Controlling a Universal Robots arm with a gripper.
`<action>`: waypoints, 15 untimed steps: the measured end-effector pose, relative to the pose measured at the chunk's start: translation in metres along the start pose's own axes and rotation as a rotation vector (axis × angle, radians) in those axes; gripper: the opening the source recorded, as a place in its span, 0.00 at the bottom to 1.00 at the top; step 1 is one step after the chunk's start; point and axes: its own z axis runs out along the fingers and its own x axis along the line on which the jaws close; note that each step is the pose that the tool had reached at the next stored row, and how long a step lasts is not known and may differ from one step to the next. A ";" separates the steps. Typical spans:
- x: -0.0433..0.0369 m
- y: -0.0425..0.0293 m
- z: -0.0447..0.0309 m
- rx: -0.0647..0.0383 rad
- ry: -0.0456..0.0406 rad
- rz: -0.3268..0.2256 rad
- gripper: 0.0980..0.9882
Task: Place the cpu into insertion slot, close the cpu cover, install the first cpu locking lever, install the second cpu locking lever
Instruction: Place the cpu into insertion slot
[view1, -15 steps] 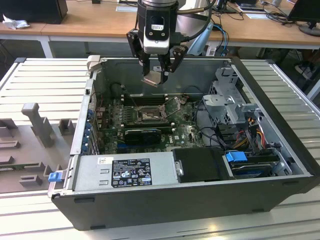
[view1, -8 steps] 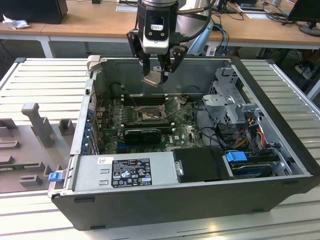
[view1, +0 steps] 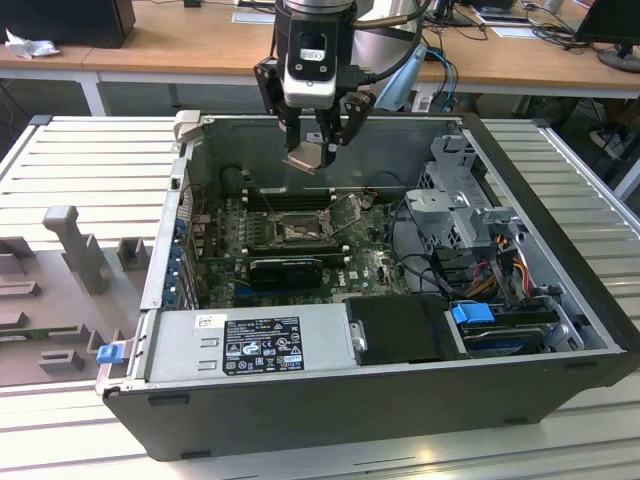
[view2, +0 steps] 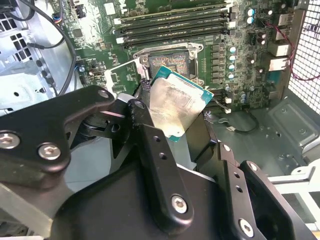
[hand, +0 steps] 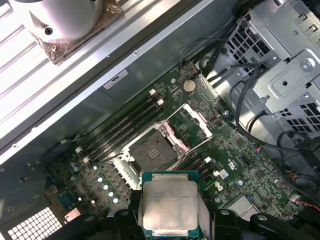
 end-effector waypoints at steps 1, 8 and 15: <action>0.0000 0.0000 0.0000 0.000 -0.0002 0.004 0.48; 0.0000 0.0000 0.0003 -0.001 -0.0037 0.049 0.48; 0.0000 0.0000 0.0006 -0.002 -0.0051 0.068 0.48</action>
